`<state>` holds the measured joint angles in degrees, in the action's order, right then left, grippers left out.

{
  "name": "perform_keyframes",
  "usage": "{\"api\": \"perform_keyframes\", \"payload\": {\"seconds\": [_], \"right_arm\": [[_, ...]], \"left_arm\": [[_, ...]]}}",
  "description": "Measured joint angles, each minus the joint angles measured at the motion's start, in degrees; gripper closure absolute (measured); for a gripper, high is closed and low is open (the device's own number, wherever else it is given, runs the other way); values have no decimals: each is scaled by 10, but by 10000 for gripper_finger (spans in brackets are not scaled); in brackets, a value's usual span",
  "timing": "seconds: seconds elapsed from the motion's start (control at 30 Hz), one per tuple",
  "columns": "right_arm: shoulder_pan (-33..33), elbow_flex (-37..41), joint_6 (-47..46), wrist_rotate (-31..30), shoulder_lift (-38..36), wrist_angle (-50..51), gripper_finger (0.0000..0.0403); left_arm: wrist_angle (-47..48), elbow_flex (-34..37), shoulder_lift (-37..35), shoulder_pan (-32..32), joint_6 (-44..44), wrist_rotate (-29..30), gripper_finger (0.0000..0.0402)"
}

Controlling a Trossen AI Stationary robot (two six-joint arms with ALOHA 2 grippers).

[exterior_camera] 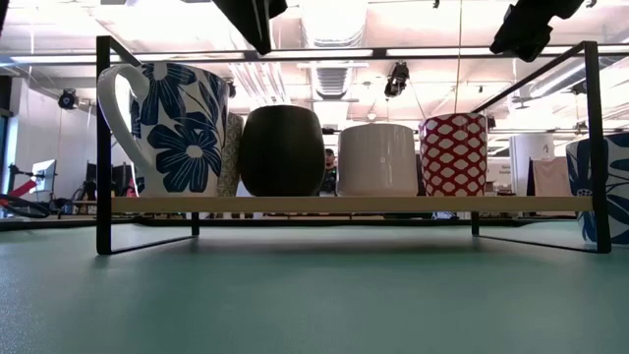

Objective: Place coffee mugs
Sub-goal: Put the blue mug on the shelf

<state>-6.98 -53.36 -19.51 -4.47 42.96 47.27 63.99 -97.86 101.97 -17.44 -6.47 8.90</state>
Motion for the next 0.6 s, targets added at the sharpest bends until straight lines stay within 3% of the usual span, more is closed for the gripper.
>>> {"api": "perform_keyframes", "payload": {"seconds": [0.23,0.47,0.6], "right_arm": [[0,0,0,0,0,0,318],[0,0,0,0,0,0,320],[0,0,0,0,0,0,326]], "left_arm": [[-23,0,2,-43,-14,-41,292],[-6,5,2,-116,-194,-56,292],[63,13,2,-165,-297,-55,292]]}}
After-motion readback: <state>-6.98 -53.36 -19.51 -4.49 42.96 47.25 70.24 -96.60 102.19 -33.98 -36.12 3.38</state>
